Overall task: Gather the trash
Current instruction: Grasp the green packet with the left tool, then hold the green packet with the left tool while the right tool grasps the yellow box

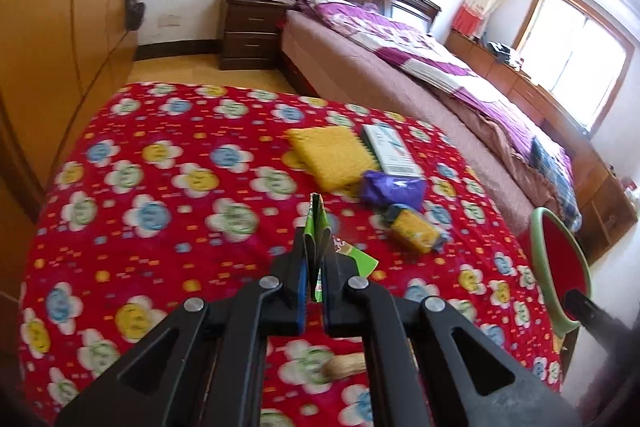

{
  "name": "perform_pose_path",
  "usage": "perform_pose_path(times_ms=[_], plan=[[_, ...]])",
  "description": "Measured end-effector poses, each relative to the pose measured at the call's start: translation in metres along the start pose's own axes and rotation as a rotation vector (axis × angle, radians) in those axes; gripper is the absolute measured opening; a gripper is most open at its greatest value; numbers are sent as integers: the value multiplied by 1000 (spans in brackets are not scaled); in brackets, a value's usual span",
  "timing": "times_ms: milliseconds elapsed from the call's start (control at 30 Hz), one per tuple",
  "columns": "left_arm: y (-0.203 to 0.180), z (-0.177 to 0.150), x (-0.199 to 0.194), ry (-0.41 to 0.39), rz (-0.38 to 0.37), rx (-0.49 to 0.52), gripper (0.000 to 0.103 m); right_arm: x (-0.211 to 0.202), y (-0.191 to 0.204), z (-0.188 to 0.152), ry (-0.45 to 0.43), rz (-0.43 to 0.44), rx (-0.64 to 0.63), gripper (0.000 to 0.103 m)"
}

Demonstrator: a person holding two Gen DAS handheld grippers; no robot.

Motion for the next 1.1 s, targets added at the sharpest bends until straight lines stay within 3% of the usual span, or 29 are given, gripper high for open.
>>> perform_pose_path(times_ms=[133,467,633,900,1100], plan=[[24,-1,-7,-23,48,-15,4,26,22,0,37,34,-43,25],[48,-2,-3,-26,47,-75,4,101,73,0,141,100,-199,25],[46,-7,6,-7,32,-77,4,133,85,-2,184,95,-286,34],[41,-10,5,-9,28,-68,3,161,95,-8,231,90,-376,35],[43,-10,-2,-16,18,-82,4,163,101,-15,216,60,-424,35]])
Point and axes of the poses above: each gripper's, at about its wrist camera, not at the fingertips, and x roughly the way its jaws point, y to its left, z to its top, the point moved 3 cm from there along x, roughly the way its jaws point, and after that the axes turned 10 degrees about -y, right-handed, at the moved point
